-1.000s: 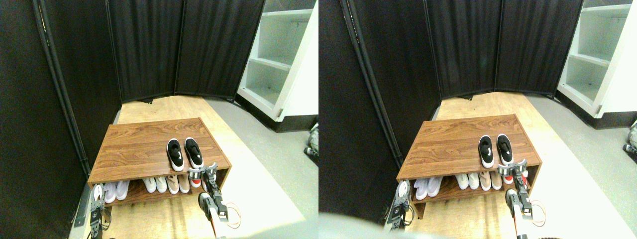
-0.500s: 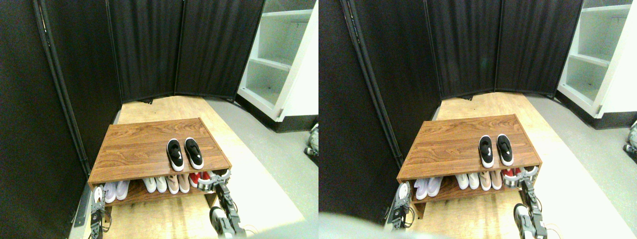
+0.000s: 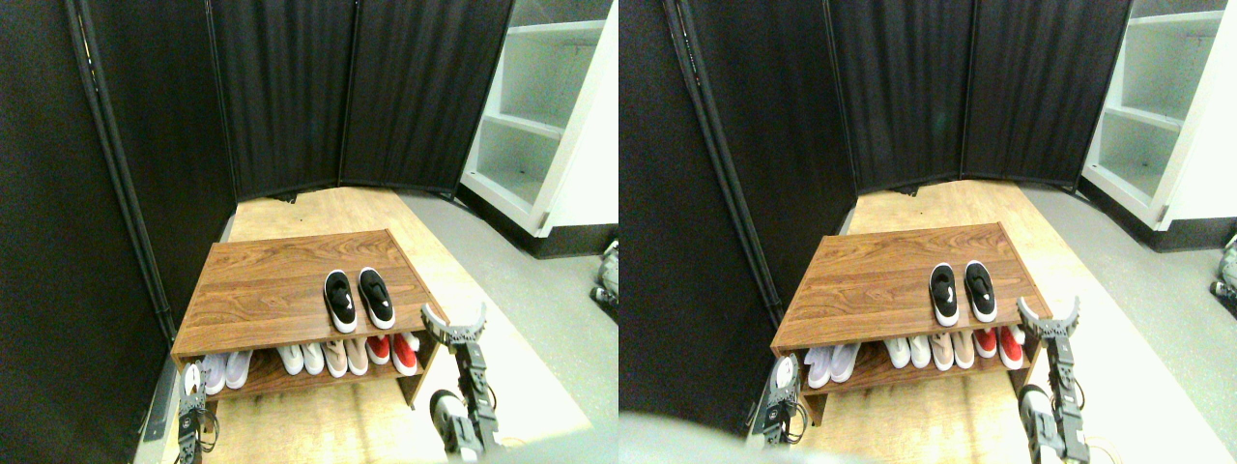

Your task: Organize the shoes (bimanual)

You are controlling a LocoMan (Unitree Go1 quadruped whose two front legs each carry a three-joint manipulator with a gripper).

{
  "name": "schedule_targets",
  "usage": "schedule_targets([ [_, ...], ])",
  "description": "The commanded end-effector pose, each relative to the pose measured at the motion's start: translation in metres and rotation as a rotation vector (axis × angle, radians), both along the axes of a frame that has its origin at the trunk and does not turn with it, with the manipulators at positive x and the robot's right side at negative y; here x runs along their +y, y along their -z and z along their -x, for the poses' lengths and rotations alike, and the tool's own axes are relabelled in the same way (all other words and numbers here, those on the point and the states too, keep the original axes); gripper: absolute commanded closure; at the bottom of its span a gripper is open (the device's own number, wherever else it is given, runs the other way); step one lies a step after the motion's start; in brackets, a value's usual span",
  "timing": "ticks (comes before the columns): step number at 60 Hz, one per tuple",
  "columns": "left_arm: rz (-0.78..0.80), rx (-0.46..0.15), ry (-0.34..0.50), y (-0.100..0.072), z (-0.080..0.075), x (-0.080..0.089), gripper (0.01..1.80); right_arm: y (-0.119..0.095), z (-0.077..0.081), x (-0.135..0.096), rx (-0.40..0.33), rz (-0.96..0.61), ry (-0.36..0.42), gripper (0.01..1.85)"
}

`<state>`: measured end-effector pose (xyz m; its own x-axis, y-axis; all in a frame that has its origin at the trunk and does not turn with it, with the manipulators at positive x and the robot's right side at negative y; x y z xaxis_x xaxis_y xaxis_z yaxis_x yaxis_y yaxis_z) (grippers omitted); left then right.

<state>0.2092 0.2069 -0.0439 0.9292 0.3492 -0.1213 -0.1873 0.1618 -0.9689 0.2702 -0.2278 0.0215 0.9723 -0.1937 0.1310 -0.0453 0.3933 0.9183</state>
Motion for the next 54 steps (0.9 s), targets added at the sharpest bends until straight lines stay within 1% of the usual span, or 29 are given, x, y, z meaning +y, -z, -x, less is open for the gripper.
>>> schedule_targets([
  [1,-0.018,-0.053,0.008,-0.009,-0.002,-0.001,1.8,0.004,-0.029,-0.009,-0.047,0.058,0.079,1.85],
  [2,-0.016,-0.054,0.01,-0.009,-0.002,-0.001,1.8,0.006,-0.034,-0.011,-0.046,0.048,0.082,1.85],
  [4,-0.014,-0.053,0.005,-0.01,-0.002,-0.001,1.8,0.009,-0.039,-0.011,-0.038,0.049,0.099,1.85],
  [6,-0.018,-0.054,0.005,-0.01,-0.002,-0.001,1.8,0.013,-0.048,-0.011,-0.01,0.064,0.142,1.85],
  [7,-0.02,-0.054,0.007,-0.01,-0.002,-0.001,1.8,0.015,-0.05,-0.011,-0.006,0.062,0.146,1.85],
  [11,-0.027,-0.051,0.009,-0.01,-0.002,-0.001,1.8,0.028,-0.066,-0.012,0.021,0.037,0.142,1.85],
  [14,-0.026,-0.055,0.008,-0.01,-0.002,-0.001,1.8,0.034,-0.074,-0.012,0.048,0.048,0.14,1.85],
  [15,-0.026,-0.055,0.008,-0.01,-0.002,-0.001,1.8,0.034,-0.074,-0.012,0.048,0.048,0.14,1.85],
  [18,-0.025,-0.056,0.002,-0.01,-0.003,0.0,1.8,0.044,-0.084,-0.013,0.081,0.044,0.14,1.85],
  [20,-0.021,-0.055,-0.005,-0.01,-0.003,0.0,1.8,0.049,-0.088,-0.013,0.107,0.059,0.156,1.85],
  [21,-0.021,-0.055,-0.005,-0.01,-0.003,0.0,1.8,0.049,-0.088,-0.013,0.107,0.059,0.156,1.85],
  [22,-0.026,-0.057,0.003,-0.009,-0.003,0.0,1.8,0.054,-0.092,-0.014,0.132,0.05,0.163,1.85],
  [26,-0.033,-0.059,0.008,-0.008,-0.004,0.001,1.8,0.063,-0.1,-0.014,0.145,0.041,0.159,1.85],
  [28,-0.03,-0.056,0.0,-0.008,-0.004,0.001,1.8,0.066,-0.102,-0.013,0.163,-0.02,0.148,1.85],
  [29,-0.033,-0.056,-0.001,-0.008,-0.004,0.001,1.8,0.068,-0.103,-0.012,0.175,-0.016,0.148,1.85],
  [32,-0.039,-0.053,-0.006,-0.008,-0.004,0.001,1.8,0.07,-0.104,-0.009,0.181,-0.011,0.145,1.85],
  [34,-0.038,-0.053,-0.01,-0.008,-0.004,0.002,1.8,0.074,-0.106,-0.006,0.188,-0.043,0.137,1.85],
  [41,-0.043,-0.05,-0.01,-0.007,-0.005,0.003,1.8,0.086,-0.113,0.003,0.217,-0.038,0.115,1.85],
  [45,-0.046,-0.049,-0.018,-0.007,-0.004,0.004,1.8,0.09,-0.115,0.007,0.24,-0.032,0.114,1.85],
  [48,-0.046,-0.048,-0.021,-0.006,-0.004,0.006,1.8,0.093,-0.117,0.011,0.252,-0.003,0.093,1.85],
  [49,-0.052,-0.05,-0.024,-0.006,-0.003,0.006,1.8,0.094,-0.118,0.013,0.248,-0.003,0.072,1.85],
  [51,-0.054,-0.051,-0.026,-0.005,-0.003,0.007,1.8,0.095,-0.118,0.014,0.25,-0.008,0.063,1.85],
  [52,-0.055,-0.052,-0.027,-0.005,-0.003,0.007,1.8,0.095,-0.118,0.017,0.263,-0.037,0.057,1.85],
  [54,-0.057,-0.052,-0.03,-0.005,-0.003,0.008,1.8,0.094,-0.117,0.022,0.258,-0.019,0.021,1.85],
])
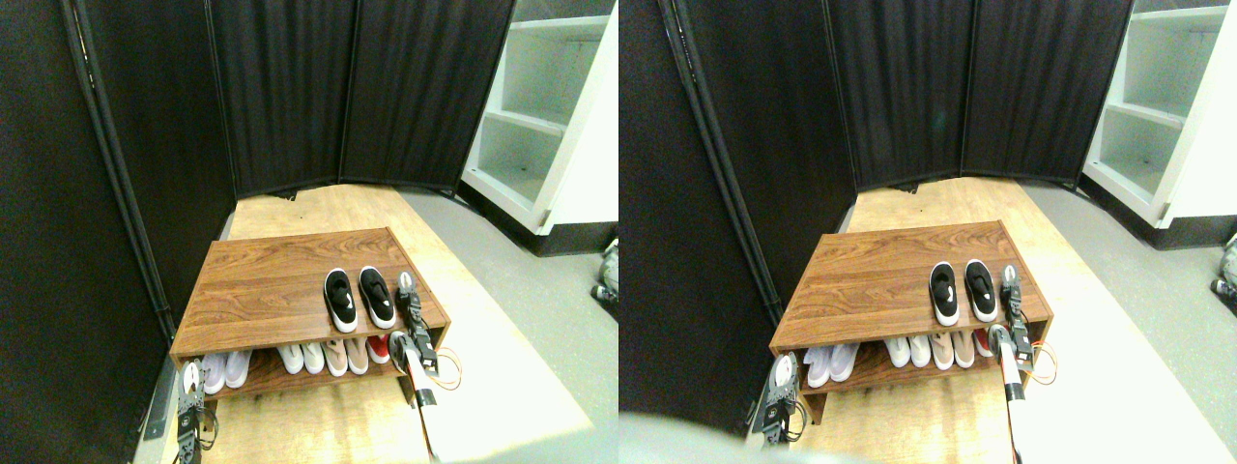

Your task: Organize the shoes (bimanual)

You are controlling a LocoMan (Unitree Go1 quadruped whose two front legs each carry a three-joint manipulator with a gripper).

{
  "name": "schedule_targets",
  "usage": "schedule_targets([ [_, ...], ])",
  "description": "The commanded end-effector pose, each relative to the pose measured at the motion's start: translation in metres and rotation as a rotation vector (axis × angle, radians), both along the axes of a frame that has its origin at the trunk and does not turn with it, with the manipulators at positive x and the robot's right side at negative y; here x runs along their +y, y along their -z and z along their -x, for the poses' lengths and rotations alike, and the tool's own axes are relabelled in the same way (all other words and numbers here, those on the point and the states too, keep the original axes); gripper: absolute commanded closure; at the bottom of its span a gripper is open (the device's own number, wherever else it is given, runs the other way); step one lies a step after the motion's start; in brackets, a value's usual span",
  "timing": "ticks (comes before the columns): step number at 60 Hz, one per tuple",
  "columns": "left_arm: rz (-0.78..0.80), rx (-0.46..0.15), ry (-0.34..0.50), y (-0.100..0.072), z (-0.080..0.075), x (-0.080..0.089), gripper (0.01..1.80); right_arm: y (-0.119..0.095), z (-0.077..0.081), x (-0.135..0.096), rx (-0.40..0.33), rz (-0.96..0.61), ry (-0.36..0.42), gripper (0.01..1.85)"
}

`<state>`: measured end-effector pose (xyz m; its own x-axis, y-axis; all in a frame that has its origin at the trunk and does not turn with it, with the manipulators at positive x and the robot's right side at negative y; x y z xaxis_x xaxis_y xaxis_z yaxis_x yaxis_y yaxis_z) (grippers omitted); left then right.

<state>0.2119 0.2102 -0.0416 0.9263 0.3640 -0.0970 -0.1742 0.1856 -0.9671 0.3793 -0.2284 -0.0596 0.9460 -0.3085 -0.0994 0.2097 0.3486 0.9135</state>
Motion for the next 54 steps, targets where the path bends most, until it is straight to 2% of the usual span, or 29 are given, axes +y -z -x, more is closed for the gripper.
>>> schedule_targets([
  [1,-0.03,-0.036,-0.019,-0.002,0.0,0.005,1.8,0.013,-0.008,0.024,0.026,0.006,-0.105,1.85],
  [6,-0.029,-0.043,-0.02,-0.002,0.0,0.005,1.8,0.017,-0.01,0.033,0.018,-0.012,-0.141,1.85],
  [16,-0.021,-0.05,-0.031,-0.001,0.0,0.005,1.8,0.016,-0.007,0.051,0.054,-0.084,-0.146,1.85],
  [22,-0.025,-0.048,-0.036,-0.001,0.0,0.005,1.8,0.016,-0.006,0.057,0.065,-0.065,-0.151,1.85],
  [36,-0.028,-0.053,-0.034,-0.002,-0.001,0.006,1.8,0.023,-0.011,0.069,0.036,-0.052,-0.208,1.85],
  [47,-0.027,-0.052,-0.042,-0.002,-0.002,0.007,1.8,0.024,-0.01,0.07,0.055,-0.016,-0.186,1.85],
  [54,-0.023,-0.054,-0.043,-0.001,-0.003,0.007,1.8,0.023,-0.012,0.059,0.046,-0.012,-0.147,1.85],
])
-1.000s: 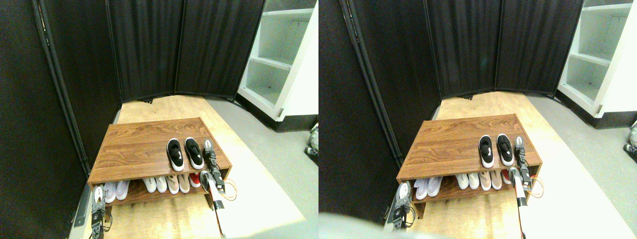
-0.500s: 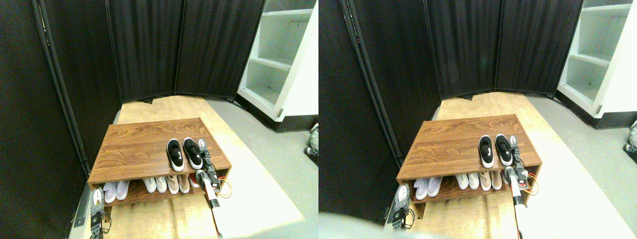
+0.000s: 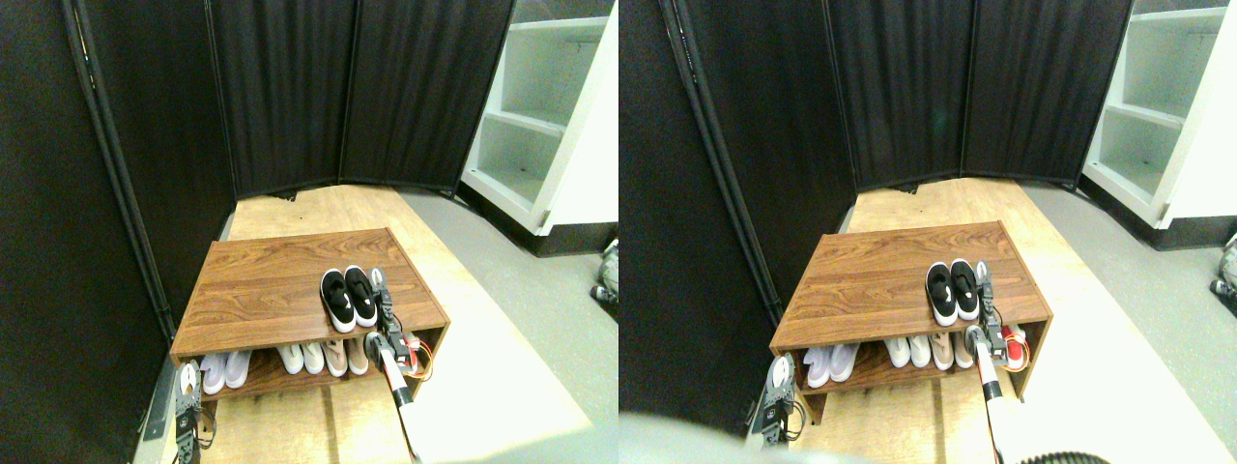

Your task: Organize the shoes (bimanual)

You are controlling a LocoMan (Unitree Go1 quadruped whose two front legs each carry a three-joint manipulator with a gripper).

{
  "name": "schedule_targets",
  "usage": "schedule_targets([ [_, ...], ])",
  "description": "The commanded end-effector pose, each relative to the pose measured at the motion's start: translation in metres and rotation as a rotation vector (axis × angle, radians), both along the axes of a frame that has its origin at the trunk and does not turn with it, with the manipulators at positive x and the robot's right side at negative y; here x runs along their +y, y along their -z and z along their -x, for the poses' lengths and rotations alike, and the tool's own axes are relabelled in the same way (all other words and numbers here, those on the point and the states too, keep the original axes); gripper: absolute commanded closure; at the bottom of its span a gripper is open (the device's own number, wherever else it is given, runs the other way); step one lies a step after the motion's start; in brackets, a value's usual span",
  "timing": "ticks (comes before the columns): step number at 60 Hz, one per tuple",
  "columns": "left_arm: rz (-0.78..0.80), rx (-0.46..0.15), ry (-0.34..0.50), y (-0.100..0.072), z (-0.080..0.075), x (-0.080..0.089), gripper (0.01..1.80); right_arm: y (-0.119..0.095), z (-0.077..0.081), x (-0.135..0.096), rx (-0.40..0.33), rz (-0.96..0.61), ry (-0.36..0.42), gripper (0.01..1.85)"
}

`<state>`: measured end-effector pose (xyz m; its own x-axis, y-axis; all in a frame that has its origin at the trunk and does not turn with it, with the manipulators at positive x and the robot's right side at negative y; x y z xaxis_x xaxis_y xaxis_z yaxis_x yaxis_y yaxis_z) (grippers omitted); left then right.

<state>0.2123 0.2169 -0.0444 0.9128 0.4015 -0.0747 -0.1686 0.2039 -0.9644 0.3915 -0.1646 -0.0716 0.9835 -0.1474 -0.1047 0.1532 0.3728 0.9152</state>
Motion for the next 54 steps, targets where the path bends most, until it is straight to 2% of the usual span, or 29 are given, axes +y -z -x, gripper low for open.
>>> schedule_targets([
  [1,0.002,-0.041,-0.002,-0.004,-0.003,0.001,1.8,0.01,0.001,-0.006,0.043,0.0,0.022,1.85],
  [12,0.005,-0.034,0.013,-0.003,-0.006,0.0,1.8,-0.013,0.003,-0.026,-0.008,0.074,0.057,1.85],
  [20,0.012,-0.035,0.02,-0.003,-0.009,-0.001,1.8,-0.037,0.007,-0.035,-0.072,0.134,0.035,1.85],
  [23,0.013,-0.032,0.019,-0.002,-0.009,-0.001,1.8,-0.047,0.01,-0.037,-0.075,0.117,0.057,1.85],
  [27,0.015,-0.028,0.018,-0.003,-0.01,-0.001,1.8,-0.055,0.012,-0.039,-0.115,0.188,0.034,1.85],
  [28,0.011,-0.028,0.02,-0.003,-0.011,-0.002,1.8,-0.062,0.017,-0.039,-0.129,0.162,0.037,1.85],
  [38,0.015,-0.029,0.026,-0.002,-0.012,-0.002,1.8,-0.08,0.035,-0.038,-0.198,0.148,0.012,1.85],
  [43,0.019,-0.032,0.026,-0.002,-0.012,-0.003,1.8,-0.088,0.054,-0.036,-0.215,0.086,0.015,1.85],
  [46,0.021,-0.033,0.031,-0.002,-0.012,-0.003,1.8,-0.089,0.065,-0.035,-0.245,0.055,-0.013,1.85],
  [53,0.024,-0.035,0.035,-0.002,-0.012,-0.003,1.8,-0.085,0.083,-0.033,-0.241,0.058,-0.018,1.85],
  [54,0.023,-0.034,0.035,-0.002,-0.012,-0.003,1.8,-0.081,0.092,-0.031,-0.236,0.059,-0.027,1.85],
])
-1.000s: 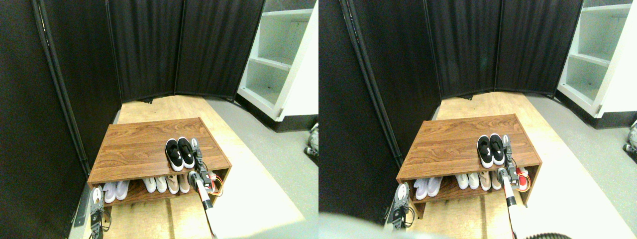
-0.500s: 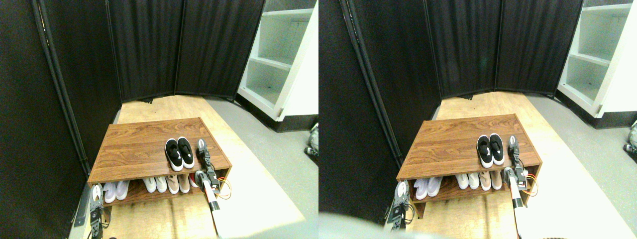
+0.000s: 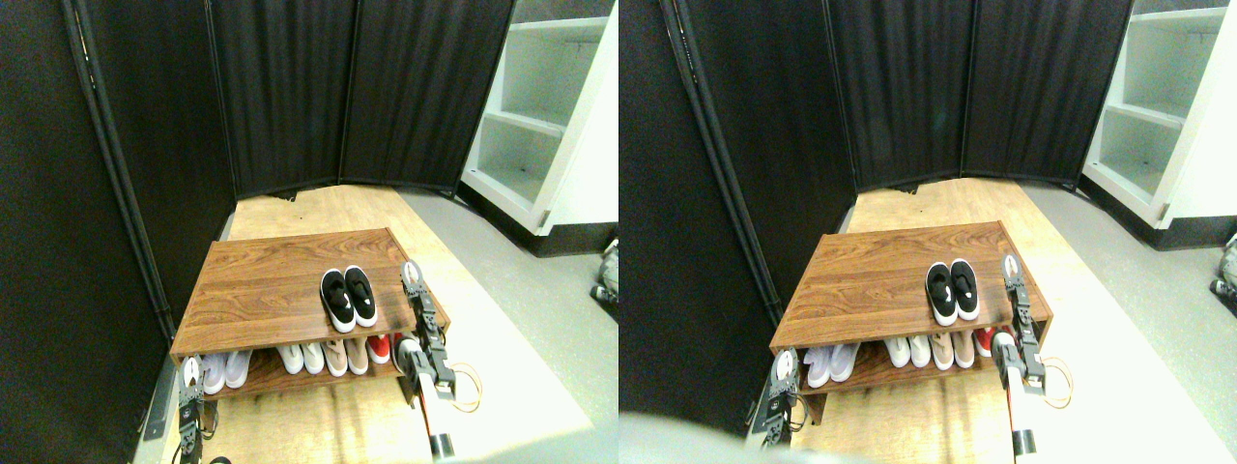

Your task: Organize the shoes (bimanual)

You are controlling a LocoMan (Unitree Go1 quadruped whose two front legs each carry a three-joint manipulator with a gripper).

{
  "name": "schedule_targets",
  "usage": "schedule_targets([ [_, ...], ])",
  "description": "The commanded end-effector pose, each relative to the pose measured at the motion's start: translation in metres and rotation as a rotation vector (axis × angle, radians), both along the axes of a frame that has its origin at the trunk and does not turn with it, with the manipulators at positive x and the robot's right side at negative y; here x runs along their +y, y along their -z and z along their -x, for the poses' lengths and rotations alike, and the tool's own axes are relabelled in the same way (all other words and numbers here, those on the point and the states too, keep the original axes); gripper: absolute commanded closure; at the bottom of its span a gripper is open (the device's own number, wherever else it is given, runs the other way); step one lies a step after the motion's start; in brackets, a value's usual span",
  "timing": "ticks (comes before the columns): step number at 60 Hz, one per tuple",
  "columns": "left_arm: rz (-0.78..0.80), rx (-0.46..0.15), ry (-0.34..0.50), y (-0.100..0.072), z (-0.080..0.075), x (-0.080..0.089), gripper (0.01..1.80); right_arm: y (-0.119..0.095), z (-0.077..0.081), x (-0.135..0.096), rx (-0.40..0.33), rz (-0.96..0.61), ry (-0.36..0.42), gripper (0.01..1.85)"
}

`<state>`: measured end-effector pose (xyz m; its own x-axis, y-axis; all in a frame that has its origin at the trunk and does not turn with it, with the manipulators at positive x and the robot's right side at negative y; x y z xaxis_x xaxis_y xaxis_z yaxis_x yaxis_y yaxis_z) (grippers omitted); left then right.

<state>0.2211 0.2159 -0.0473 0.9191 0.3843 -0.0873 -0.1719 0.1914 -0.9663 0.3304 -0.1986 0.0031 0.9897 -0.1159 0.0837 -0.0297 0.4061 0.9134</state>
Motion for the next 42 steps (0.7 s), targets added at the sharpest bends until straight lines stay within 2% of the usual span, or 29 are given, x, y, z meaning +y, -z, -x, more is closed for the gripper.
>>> schedule_targets([
  [1,0.007,-0.041,0.017,-0.005,-0.004,-0.002,1.8,-0.006,0.031,0.003,-0.051,0.023,0.007,1.85],
  [6,0.014,-0.039,0.018,-0.004,-0.004,-0.003,1.8,0.006,0.047,0.006,-0.035,0.034,-0.016,1.85],
  [15,0.014,-0.037,0.023,-0.004,-0.005,-0.004,1.8,0.024,0.062,0.007,-0.001,-0.014,-0.049,1.85],
  [16,0.01,-0.036,0.027,-0.005,-0.006,-0.004,1.8,0.026,0.068,0.01,0.038,-0.06,-0.037,1.85],
  [17,0.01,-0.035,0.028,-0.005,-0.006,-0.004,1.8,0.027,0.069,0.01,0.044,-0.071,-0.036,1.85],
  [30,0.032,-0.032,0.014,-0.008,-0.006,-0.007,1.8,0.03,0.081,0.017,0.029,-0.075,-0.064,1.85],
  [31,0.024,-0.02,0.018,-0.008,-0.006,-0.008,1.59,0.029,0.081,0.018,0.026,-0.067,-0.071,1.85],
  [32,0.01,-0.005,0.031,-0.009,-0.005,-0.008,1.23,0.029,0.081,0.018,0.023,-0.067,-0.077,1.85],
  [33,0.008,-0.001,0.038,-0.009,-0.004,-0.008,1.09,0.029,0.081,0.018,0.023,-0.07,-0.079,1.85],
  [35,0.0,0.015,0.057,-0.01,-0.003,-0.009,0.61,0.029,0.082,0.019,0.019,-0.075,-0.091,1.85],
  [37,-0.002,0.019,0.065,-0.01,-0.002,-0.01,0.44,0.029,0.082,0.019,0.016,-0.077,-0.095,1.85],
  [40,-0.005,0.018,0.065,-0.011,-0.002,-0.01,0.35,0.029,0.082,0.02,0.02,-0.081,-0.09,1.85],
  [41,-0.008,0.014,0.06,-0.011,-0.003,-0.01,0.38,0.029,0.082,0.02,0.022,-0.082,-0.089,1.85],
  [42,-0.013,0.006,0.049,-0.011,-0.002,-0.011,0.49,0.029,0.082,0.02,0.023,-0.083,-0.088,1.85],
])
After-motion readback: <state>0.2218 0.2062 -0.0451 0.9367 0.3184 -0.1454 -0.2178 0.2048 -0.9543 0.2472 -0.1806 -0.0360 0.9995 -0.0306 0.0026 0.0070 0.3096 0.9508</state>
